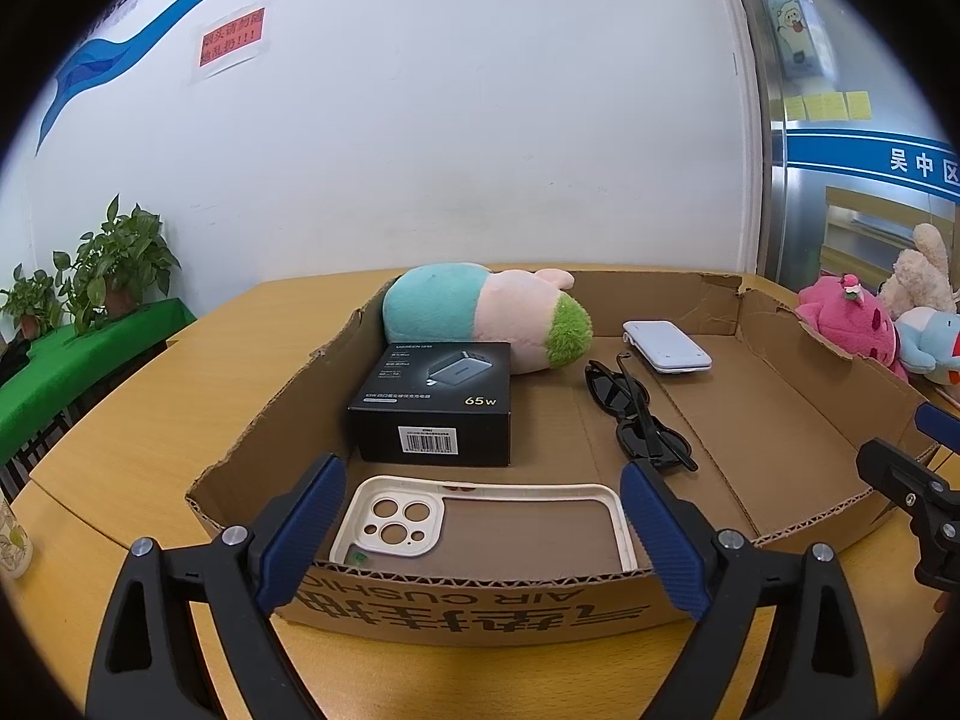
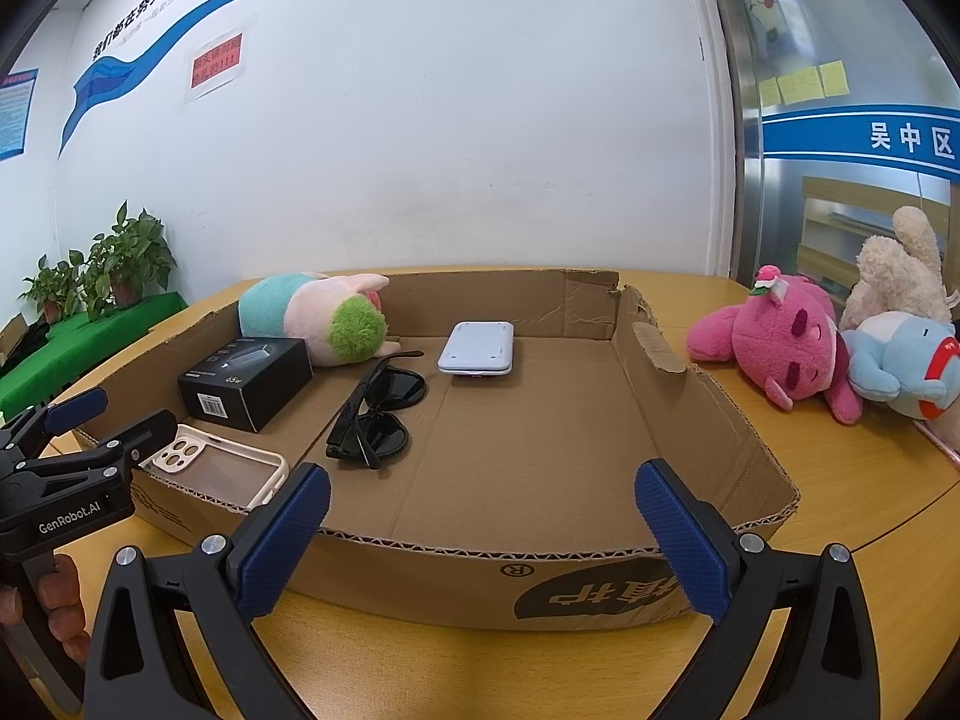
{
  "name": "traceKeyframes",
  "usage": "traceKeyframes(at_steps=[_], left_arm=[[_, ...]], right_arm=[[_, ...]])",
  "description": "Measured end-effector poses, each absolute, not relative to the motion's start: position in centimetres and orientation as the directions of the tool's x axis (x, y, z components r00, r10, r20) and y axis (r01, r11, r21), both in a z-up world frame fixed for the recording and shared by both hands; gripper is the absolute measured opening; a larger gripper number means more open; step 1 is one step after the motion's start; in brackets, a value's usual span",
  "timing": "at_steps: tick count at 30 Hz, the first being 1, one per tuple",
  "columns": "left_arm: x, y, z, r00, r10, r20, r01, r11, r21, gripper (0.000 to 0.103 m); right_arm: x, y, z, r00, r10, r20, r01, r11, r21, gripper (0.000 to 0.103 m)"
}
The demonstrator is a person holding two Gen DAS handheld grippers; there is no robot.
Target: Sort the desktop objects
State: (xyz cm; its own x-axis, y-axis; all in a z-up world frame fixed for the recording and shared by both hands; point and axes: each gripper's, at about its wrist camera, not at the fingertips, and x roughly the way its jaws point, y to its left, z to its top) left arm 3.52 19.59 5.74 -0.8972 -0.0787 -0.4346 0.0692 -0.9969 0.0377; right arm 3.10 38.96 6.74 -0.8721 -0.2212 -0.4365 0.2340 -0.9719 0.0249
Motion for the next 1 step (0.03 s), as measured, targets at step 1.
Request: traceKeyframes(at_steps=[1], left_arm=[[3.51,19.57,5.72,-0.896,-0.081,-0.436,0.072,-0.997,0.036,0.097]], right_arm=[[3.05,38.92,6.7,-0.869,-0.225,-0.44,0.239,-0.971,0.025,0.103]])
